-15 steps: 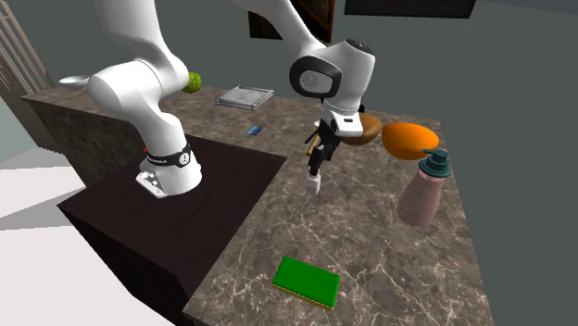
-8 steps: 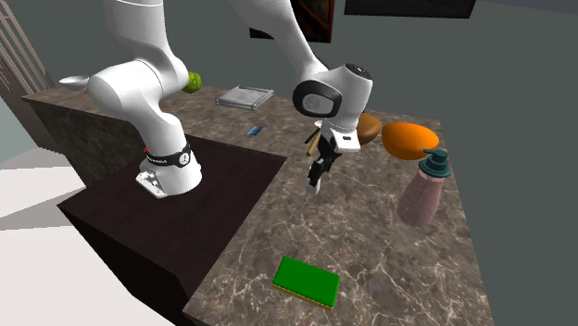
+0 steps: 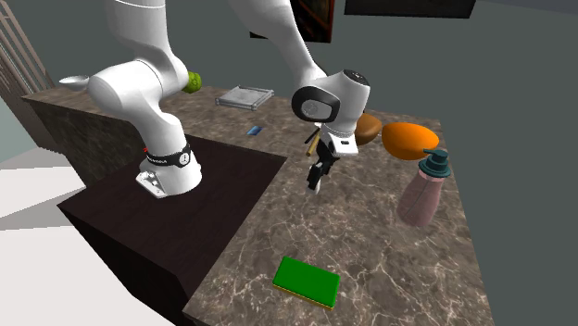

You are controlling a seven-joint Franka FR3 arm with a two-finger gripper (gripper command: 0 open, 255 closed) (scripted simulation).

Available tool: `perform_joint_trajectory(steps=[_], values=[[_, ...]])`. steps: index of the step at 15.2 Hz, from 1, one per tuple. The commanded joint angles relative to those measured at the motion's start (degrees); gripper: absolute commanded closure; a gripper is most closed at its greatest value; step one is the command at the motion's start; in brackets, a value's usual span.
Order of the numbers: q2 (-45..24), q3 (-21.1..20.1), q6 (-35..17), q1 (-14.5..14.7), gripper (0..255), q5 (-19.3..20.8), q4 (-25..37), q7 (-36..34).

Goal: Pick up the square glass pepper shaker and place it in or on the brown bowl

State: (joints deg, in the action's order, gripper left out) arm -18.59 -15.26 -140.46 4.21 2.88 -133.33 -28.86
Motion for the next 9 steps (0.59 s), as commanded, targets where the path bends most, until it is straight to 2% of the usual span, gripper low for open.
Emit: perform_joint_trajectory(steps=[1, 2, 9], values=[[0.00, 0.00, -0.02, 0.00, 0, 0.00, -0.01, 0.00], [0.00, 0.00, -0.02, 0.00, 255, 0.00, -0.01, 0.00], [0.00, 0.00, -0.01, 0.00, 255, 0.00, -0.01, 0.00]])
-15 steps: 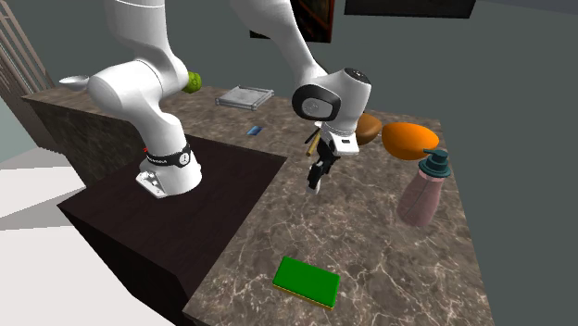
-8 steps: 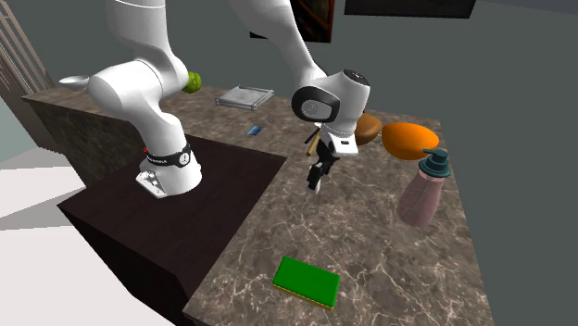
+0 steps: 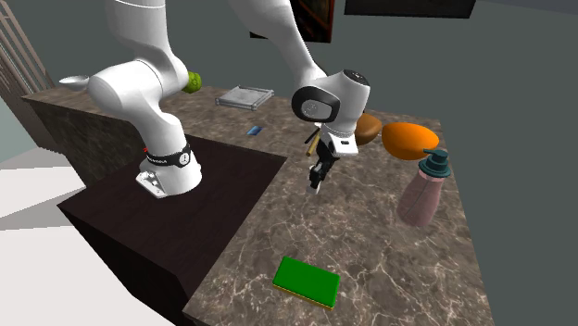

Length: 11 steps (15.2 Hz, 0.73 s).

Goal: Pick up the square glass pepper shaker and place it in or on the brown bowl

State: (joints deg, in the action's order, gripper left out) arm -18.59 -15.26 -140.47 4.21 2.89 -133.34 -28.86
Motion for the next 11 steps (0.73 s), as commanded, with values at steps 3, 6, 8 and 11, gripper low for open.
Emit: perform_joint_trajectory(steps=[3, 6, 8, 11], values=[[0.74, -0.16, 0.66, -0.11, 255, -0.28, -0.05, 0.17], [2.93, -0.59, 2.72, -0.42, 255, -1.11, -0.12, 0.66], [4.35, -0.83, 4.11, -0.59, 255, -1.66, -0.10, 0.98], [6.43, -1.14, 6.25, -0.81, 255, -2.44, 0.03, 1.45]])
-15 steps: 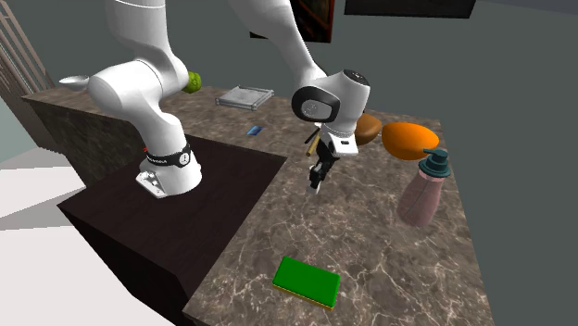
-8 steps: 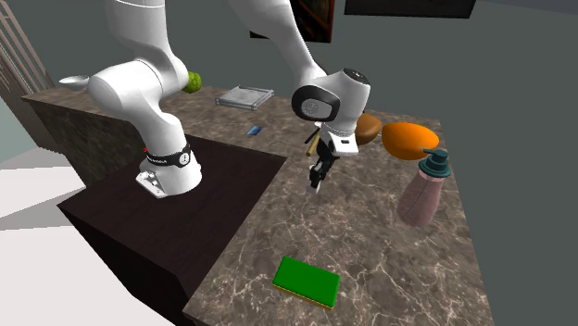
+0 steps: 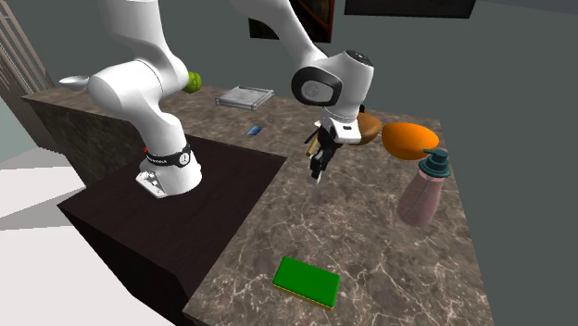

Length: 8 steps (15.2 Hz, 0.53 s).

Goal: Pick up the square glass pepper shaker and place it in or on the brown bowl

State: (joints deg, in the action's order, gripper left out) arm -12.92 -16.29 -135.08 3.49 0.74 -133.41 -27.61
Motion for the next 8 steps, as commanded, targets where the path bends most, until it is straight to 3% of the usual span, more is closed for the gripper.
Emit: perform_joint_trajectory(steps=[1, 8], values=[[1.44, -0.20, 1.58, -0.16, 255, -0.54, 0.17, 0.35], [5.90, -0.62, 6.73, -0.50, 255, -2.13, 1.02, 1.30]])
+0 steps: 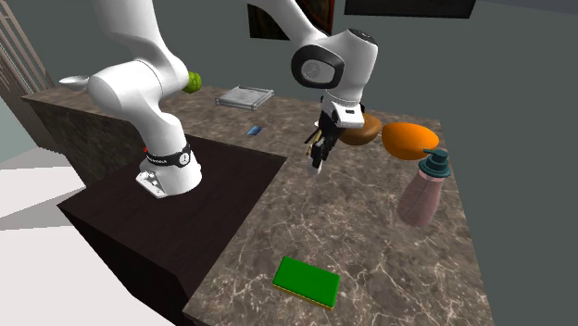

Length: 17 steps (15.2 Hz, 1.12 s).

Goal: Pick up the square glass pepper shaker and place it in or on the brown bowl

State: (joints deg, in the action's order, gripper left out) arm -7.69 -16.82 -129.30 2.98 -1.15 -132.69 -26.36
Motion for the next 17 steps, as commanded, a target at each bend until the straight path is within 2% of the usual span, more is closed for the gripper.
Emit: perform_joint_trajectory(steps=[1, 15, 17], values=[[1.27, -0.13, 1.70, -0.02, 255, -0.45, 0.47, 0.16], [8.43, -0.19, 12.37, -0.32, 255, -2.54, 4.22, 1.39], [7.65, -0.87, 12.91, 0.34, 255, -2.55, 5.58, 0.00]])
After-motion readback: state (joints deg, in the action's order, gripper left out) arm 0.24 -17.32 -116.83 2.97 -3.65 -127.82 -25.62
